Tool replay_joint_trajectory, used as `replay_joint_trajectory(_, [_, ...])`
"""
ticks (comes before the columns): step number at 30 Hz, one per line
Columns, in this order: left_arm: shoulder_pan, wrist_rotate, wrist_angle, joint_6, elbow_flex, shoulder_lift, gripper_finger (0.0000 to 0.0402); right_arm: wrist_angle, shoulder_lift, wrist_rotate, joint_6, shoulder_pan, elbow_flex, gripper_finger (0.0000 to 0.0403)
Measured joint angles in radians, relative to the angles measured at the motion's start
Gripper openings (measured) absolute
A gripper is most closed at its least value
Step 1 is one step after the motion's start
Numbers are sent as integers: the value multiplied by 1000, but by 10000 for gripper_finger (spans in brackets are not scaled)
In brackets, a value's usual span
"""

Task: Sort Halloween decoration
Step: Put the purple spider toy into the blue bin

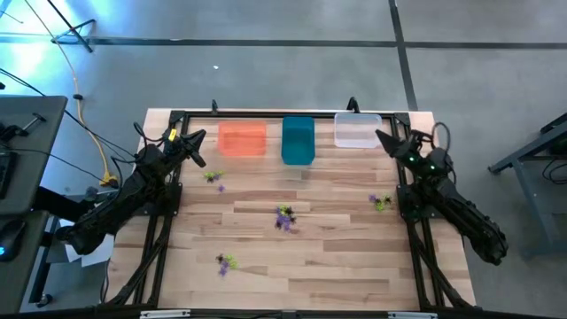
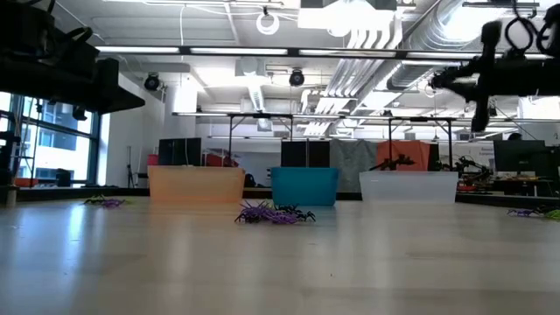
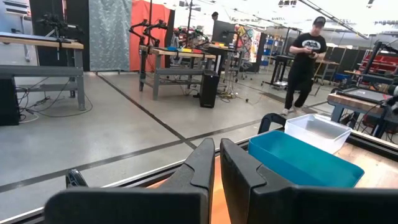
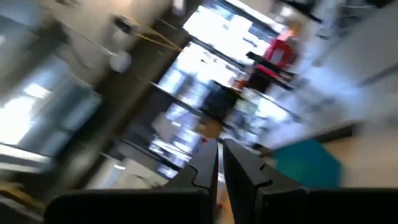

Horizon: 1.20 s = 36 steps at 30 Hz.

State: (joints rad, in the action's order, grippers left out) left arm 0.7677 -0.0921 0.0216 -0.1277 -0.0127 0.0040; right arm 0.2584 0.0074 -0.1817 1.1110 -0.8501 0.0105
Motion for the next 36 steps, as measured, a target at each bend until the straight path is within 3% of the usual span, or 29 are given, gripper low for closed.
replay_joint_trajectory(9, [0, 0, 0, 0, 0, 0, 15, 190, 0, -79, 78, 30, 0, 24])
replay_joint_trajectory(18, [0, 0, 0, 0, 0, 0, 15, 160, 69, 30, -53, 174, 93, 24])
replay_joint_trajectory(30, [0, 0, 0, 0, 0, 0, 15, 121, 496, 75, -191, 378, 362, 24])
replay_joint_trajectory(33, [0, 0, 0, 0, 0, 0, 15, 66, 618, 41, -231, 440, 467, 24])
replay_joint_trajectory(36, [0, 0, 0, 0, 0, 0, 15, -110, 726, -39, -265, 504, 586, 24])
